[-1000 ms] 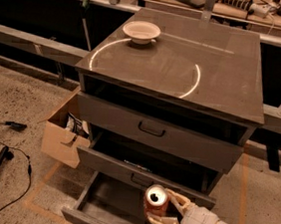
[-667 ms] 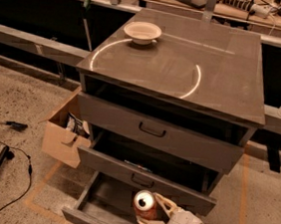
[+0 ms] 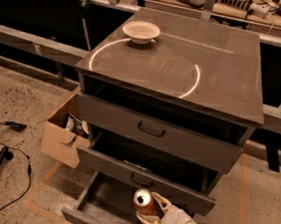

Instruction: Place coke can into bottom drawer

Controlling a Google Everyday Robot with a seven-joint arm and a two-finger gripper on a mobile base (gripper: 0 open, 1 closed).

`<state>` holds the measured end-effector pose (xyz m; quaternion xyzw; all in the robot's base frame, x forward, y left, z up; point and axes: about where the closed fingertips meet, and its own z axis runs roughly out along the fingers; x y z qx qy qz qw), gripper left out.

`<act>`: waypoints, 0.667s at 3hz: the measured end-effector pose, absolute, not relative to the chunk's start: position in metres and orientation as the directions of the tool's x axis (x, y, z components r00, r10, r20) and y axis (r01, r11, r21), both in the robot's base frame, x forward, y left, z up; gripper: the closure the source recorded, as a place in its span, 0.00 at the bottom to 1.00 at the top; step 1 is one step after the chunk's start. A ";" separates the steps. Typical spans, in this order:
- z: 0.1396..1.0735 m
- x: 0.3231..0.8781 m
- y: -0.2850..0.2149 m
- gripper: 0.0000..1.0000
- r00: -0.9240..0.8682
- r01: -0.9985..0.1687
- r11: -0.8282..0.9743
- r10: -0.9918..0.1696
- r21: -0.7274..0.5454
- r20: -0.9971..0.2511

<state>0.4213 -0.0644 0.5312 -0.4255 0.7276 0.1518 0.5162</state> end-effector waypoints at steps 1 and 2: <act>0.533 0.421 -0.065 1.00 -0.102 -0.777 0.590 -0.464 -0.221 -0.880; 0.518 0.432 -0.069 1.00 -0.095 -0.752 0.608 -0.482 -0.255 -0.871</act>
Offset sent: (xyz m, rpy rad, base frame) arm 0.0341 -0.0170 -0.0472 -0.0782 -0.0817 -0.1020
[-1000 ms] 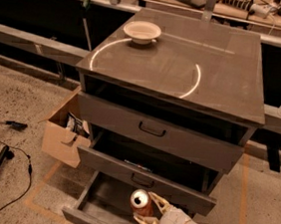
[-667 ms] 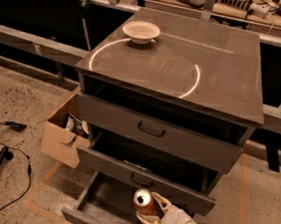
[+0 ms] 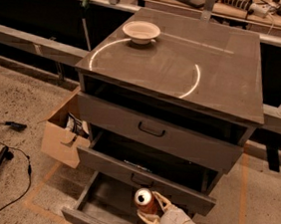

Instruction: Place coke can into bottom drawer

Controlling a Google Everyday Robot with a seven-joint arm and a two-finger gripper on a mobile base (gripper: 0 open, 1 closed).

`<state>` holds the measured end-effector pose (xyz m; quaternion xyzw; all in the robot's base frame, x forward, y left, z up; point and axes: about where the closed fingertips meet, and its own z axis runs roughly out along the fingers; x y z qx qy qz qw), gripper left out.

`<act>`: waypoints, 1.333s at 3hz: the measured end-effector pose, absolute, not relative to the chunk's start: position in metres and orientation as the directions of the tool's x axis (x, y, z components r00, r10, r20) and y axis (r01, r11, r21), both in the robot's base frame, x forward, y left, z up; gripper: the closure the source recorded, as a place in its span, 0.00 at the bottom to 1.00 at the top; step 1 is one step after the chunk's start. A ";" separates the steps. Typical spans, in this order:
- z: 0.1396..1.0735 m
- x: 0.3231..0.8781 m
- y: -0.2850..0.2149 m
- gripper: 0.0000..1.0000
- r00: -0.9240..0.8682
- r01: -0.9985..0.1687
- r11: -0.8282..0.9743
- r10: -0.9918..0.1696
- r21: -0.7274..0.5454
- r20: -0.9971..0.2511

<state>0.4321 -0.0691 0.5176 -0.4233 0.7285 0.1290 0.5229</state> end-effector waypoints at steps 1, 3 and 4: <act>0.476 0.456 -0.082 1.00 -0.085 -0.700 0.637 -0.522 -0.321 -0.849; 0.391 0.470 -0.077 1.00 -0.120 -0.734 0.632 -0.484 -0.251 -0.867; 0.360 0.474 -0.067 1.00 -0.111 -0.756 0.615 -0.460 -0.226 -0.881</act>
Offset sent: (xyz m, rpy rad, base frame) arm 0.0462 -0.0293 -0.1176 -0.0647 -0.0188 -0.1089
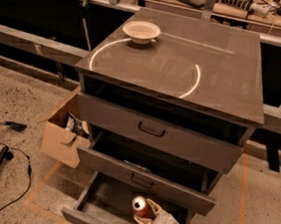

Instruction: Place coke can into bottom drawer

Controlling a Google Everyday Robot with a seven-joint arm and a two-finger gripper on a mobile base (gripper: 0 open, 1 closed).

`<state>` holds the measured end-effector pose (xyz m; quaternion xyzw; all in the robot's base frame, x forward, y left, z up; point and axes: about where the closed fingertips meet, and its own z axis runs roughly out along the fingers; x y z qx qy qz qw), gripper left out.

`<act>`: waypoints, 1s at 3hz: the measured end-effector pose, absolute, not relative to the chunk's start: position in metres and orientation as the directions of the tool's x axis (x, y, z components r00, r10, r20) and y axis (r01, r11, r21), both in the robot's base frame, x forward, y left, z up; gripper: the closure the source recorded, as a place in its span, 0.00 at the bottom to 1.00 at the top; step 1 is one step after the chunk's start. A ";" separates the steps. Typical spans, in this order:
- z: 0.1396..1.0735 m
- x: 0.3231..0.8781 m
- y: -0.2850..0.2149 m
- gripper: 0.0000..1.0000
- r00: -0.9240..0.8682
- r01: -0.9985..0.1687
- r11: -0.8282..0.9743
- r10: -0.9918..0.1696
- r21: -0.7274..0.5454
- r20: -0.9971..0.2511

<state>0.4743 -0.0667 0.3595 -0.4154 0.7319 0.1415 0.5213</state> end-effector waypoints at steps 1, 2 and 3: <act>0.321 0.486 -0.061 1.00 -0.095 -0.748 0.619 -0.454 -0.237 -0.886; 0.294 0.495 -0.063 1.00 -0.097 -0.727 0.641 -0.452 -0.247 -0.887; 0.265 0.500 -0.072 1.00 -0.112 -0.709 0.666 -0.430 -0.231 -0.896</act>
Offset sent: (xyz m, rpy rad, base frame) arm 0.0312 -0.0002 -0.0953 0.0015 -0.0477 -0.0687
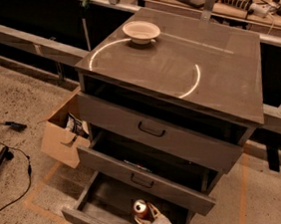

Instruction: Place coke can into bottom drawer

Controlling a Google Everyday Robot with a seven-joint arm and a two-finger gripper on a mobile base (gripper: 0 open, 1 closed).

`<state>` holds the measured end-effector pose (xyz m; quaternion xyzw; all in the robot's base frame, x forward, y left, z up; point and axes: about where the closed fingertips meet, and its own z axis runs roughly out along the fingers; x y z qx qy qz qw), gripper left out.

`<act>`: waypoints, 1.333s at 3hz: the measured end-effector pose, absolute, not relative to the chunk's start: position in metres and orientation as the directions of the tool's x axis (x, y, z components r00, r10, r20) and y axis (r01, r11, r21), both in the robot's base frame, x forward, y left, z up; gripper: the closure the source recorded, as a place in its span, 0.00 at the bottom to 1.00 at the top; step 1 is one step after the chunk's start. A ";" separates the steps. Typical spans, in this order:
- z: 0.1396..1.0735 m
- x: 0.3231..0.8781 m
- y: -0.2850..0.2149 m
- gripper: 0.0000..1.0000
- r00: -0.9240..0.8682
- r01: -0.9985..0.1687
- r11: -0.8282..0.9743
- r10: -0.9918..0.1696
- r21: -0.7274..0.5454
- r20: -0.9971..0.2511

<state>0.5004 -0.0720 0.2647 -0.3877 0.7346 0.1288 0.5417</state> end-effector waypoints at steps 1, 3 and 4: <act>0.239 0.510 -0.082 1.00 -0.122 -0.703 0.678 -0.415 -0.217 -0.902; 0.208 0.530 -0.087 1.00 -0.145 -0.722 0.663 -0.422 -0.195 -0.895; 0.198 0.537 -0.086 0.93 -0.156 -0.726 0.660 -0.428 -0.191 -0.890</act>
Offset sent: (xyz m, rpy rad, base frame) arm 0.0334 -0.0241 -0.0683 0.0223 0.0578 0.0067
